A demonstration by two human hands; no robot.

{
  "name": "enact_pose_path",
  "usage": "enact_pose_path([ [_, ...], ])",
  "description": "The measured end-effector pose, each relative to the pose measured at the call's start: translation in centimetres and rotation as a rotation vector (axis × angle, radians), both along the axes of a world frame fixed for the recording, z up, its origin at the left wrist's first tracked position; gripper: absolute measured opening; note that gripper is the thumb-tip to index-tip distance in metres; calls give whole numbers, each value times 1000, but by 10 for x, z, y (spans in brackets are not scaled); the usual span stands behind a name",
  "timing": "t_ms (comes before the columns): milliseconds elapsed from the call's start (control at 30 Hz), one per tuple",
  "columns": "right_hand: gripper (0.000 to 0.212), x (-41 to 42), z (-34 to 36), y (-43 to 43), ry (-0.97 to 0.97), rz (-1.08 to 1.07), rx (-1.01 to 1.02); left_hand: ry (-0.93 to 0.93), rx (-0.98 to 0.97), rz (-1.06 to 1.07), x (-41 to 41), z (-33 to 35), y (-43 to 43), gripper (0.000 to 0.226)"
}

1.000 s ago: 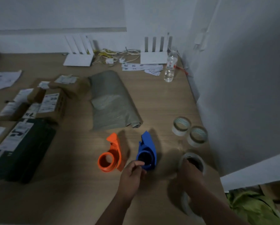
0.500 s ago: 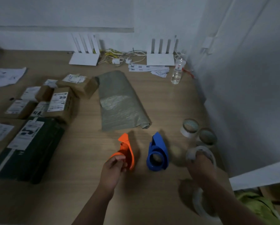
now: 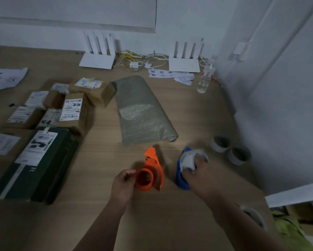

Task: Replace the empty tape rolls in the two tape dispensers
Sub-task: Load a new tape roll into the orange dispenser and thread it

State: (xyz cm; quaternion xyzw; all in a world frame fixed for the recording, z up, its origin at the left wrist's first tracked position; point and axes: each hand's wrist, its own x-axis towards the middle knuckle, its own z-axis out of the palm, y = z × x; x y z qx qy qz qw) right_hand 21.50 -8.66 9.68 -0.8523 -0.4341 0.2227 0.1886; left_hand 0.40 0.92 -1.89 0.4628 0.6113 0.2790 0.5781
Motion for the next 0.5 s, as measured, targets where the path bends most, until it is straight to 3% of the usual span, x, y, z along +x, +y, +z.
enact_pose_path([
  [67,18,-15,-10,7,67,5,76,55,4,-14,-5,-8,3,29],
  [167,16,-31,-27,14,197,-16,104,149,10,-89,-7,-9,5,11],
  [300,12,-44,-37,20,377,14,141,337,-37,-280,-5,-12,11,48],
  [500,7,-48,-39,16,481,92,218,432,-10,-346,7,-18,16,39],
])
